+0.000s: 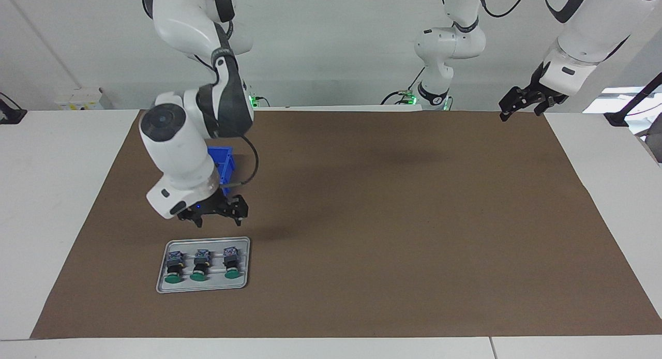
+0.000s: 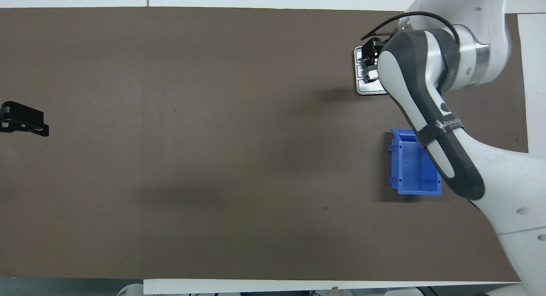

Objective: Place and press button with both arms
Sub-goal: 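Reach the right gripper into the metal tray and grasp a green-capped part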

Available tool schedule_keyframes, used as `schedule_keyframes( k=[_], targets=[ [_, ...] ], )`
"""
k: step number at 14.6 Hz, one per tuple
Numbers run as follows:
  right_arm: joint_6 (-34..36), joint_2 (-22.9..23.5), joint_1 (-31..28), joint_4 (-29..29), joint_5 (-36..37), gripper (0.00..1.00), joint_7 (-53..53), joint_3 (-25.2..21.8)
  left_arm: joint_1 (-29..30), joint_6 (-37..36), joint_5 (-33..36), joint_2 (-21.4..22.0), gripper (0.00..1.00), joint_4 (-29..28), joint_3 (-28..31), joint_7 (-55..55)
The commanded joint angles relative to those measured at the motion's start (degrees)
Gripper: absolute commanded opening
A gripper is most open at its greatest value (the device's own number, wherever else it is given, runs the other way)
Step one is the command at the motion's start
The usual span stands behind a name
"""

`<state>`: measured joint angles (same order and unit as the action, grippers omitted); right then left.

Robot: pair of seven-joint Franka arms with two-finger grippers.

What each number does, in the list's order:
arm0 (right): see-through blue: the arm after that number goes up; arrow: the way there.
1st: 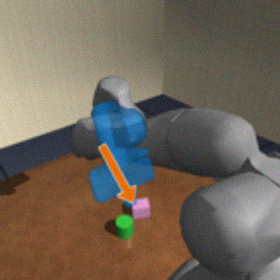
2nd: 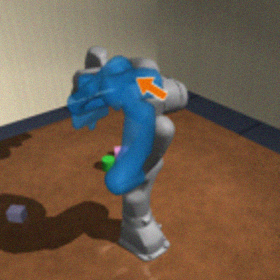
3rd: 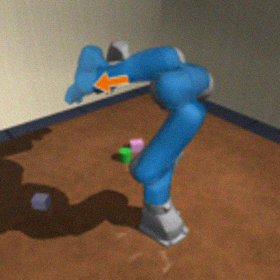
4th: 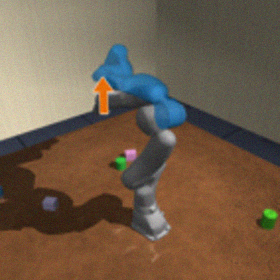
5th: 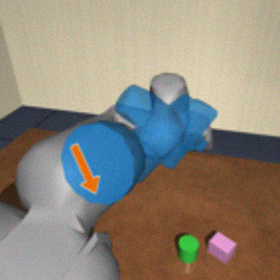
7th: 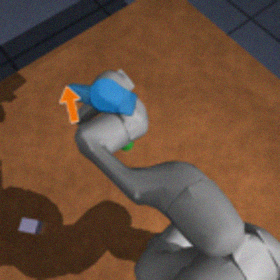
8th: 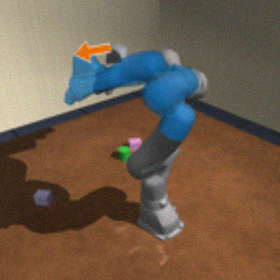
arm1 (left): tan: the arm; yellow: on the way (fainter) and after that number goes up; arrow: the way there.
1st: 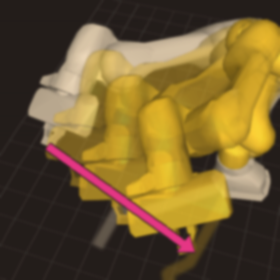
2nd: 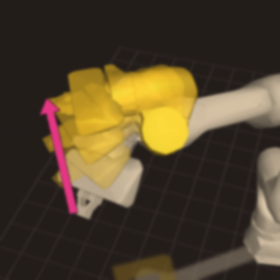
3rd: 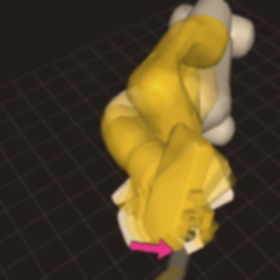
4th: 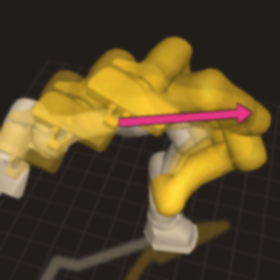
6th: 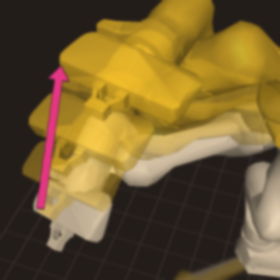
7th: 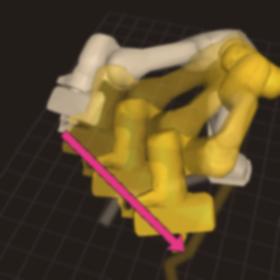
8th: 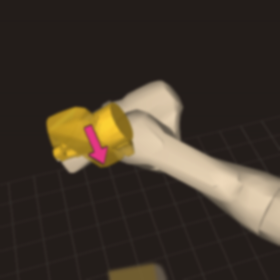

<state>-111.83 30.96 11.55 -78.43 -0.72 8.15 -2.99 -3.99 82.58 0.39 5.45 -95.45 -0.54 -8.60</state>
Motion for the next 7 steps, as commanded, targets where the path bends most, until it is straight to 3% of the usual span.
schedule_keyframes(
  k=[1, 7],
  targets=[
    [-1.9, 2.4, -2.1, 0.2, -0.2, 1.0, -4.0, 0.2, 1.1, 1.4, 0.0, 1.6, 1.0, -2.1, -0.2, -0.1],
    [-12.4, 3.8, -1.9, -6.5, -0.3, 0.99, -4.5, 0.4, 0.7, 1.4, 0.0, 1.8, 1.0, -2.4, -0.2, -0.3]
  ],
)
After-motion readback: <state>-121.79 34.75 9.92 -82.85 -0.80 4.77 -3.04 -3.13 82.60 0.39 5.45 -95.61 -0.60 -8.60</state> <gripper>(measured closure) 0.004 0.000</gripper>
